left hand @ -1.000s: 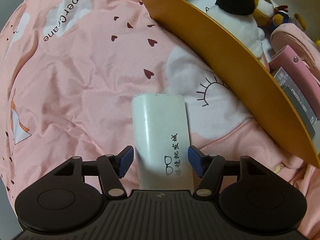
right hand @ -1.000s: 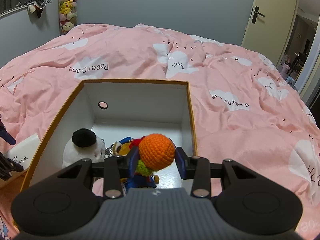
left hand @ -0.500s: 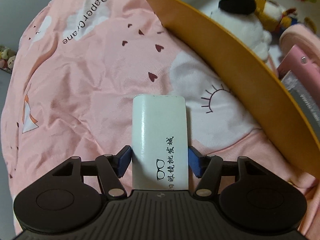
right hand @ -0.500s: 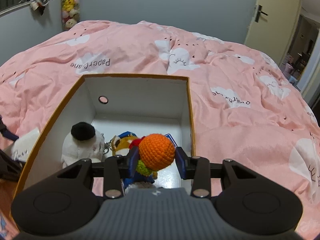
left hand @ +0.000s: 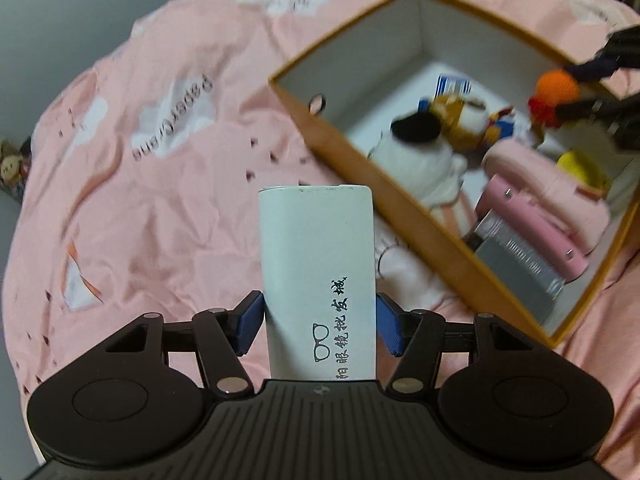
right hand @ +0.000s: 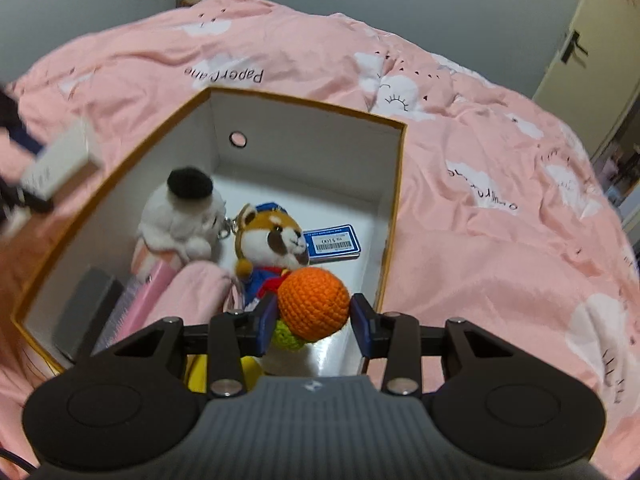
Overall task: Organize objects
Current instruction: 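Lower the white box into the box with the left tool while the right tool drops the ball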
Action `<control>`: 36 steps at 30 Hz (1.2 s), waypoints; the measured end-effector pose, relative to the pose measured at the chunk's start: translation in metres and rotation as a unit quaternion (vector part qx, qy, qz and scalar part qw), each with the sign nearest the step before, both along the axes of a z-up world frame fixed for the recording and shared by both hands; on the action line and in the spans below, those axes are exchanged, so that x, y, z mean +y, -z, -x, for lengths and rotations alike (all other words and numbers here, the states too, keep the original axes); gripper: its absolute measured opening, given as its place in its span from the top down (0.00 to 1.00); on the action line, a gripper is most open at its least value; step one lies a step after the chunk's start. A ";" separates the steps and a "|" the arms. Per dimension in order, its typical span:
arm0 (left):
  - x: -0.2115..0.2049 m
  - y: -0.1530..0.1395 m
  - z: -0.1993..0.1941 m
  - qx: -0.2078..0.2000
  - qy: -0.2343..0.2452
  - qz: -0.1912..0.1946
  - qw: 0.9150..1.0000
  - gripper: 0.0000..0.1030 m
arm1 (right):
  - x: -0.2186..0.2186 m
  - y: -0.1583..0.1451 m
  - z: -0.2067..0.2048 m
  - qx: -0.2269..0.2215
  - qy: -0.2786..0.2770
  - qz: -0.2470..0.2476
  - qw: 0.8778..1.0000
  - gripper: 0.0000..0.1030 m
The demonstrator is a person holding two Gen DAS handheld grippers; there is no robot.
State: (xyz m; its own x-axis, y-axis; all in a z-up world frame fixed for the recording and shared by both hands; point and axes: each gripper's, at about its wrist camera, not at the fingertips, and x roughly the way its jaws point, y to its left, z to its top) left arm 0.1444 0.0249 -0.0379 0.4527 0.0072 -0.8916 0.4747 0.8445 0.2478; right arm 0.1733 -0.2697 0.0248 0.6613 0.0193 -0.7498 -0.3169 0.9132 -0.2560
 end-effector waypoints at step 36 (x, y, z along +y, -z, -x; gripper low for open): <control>-0.171 0.031 -0.104 -0.046 0.345 -0.135 0.928 0.34 | -0.043 -0.021 -0.053 -0.092 0.092 -0.110 0.985 0.58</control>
